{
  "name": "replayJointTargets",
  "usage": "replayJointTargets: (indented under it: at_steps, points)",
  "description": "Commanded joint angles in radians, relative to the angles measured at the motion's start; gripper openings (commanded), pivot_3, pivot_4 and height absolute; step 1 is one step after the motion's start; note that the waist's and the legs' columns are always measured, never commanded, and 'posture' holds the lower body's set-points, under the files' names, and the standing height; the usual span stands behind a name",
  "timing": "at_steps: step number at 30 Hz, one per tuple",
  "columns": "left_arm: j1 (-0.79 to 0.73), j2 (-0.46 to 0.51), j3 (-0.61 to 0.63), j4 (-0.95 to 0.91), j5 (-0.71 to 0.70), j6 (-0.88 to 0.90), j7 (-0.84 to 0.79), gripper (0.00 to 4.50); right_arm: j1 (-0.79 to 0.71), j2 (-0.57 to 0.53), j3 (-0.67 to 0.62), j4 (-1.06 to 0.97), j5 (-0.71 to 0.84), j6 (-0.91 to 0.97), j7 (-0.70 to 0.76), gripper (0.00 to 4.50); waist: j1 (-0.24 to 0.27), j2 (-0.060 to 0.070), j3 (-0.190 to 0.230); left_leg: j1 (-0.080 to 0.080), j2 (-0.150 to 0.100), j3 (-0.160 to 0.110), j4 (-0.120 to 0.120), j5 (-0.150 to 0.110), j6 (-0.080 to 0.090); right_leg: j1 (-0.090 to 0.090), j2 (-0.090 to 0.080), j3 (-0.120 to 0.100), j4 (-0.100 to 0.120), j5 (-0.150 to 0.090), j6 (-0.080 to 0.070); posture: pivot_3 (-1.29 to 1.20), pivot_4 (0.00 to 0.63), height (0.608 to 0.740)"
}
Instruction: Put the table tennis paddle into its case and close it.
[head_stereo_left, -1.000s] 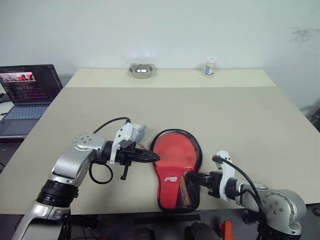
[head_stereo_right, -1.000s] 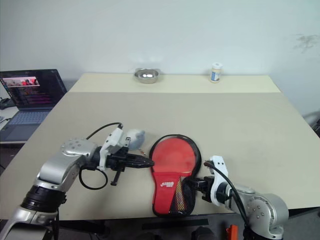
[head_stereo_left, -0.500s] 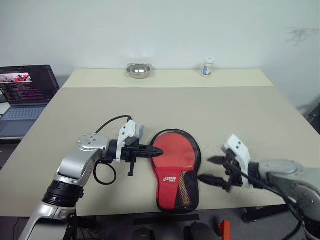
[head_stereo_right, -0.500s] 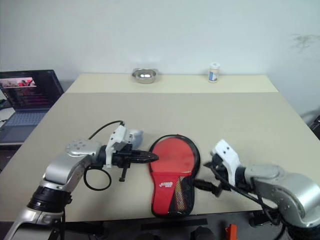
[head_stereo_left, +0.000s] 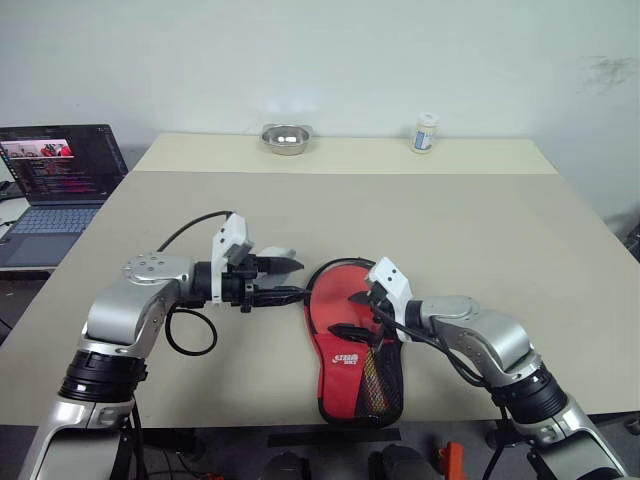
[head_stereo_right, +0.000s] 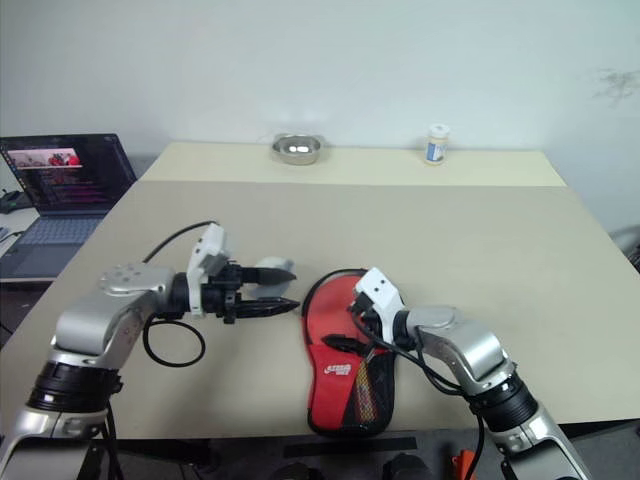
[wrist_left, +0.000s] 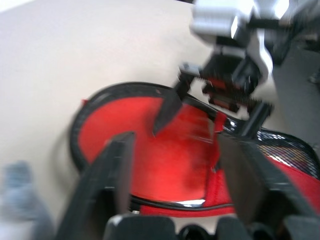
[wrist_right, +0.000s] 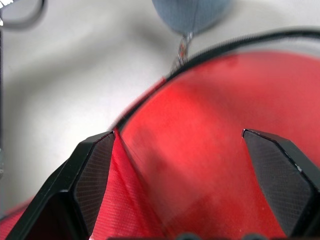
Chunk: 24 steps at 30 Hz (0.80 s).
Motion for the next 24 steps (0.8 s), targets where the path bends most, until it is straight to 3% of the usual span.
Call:
replayJointTargets:
  at_steps: [1,13,19,24]
  points:
    - [-0.043,0.024,0.052,0.027,0.002,-0.015,0.026,4.41,0.017,0.004,0.026,0.021,-0.061,-0.078,0.016,4.5,0.0,0.0,0.0,0.0,0.0,-0.001,0.0,0.0,0.0,0.0,0.0,-0.001,0.0,0.0,0.0,0.0,0.15,0.74]
    - [-0.153,0.002,-0.028,0.388,0.208,-0.184,0.064,4.46,0.034,0.046,0.024,0.008,-0.105,-0.083,0.021,4.5,0.0,0.0,0.0,0.004,0.001,0.0,0.0,0.0,0.0,0.003,0.001,-0.005,0.002,0.002,-0.004,0.0,0.15,0.74]
    - [-0.234,-0.094,-0.098,0.667,0.326,-0.338,0.086,4.46,0.019,0.051,0.017,0.003,-0.121,-0.082,0.013,4.5,0.001,-0.001,0.0,0.004,0.001,0.0,0.001,0.0,0.0,0.003,0.0,-0.005,0.002,0.003,-0.005,0.0,0.15,0.74]
    - [-0.275,-0.143,-0.102,0.79,0.358,-0.418,0.081,4.46,0.006,0.06,-0.003,-0.019,-0.123,-0.069,-0.007,4.5,0.0,-0.001,-0.001,0.003,0.001,0.0,0.001,0.0,0.0,0.003,0.0,-0.006,0.002,0.003,-0.005,0.0,0.15,0.74]
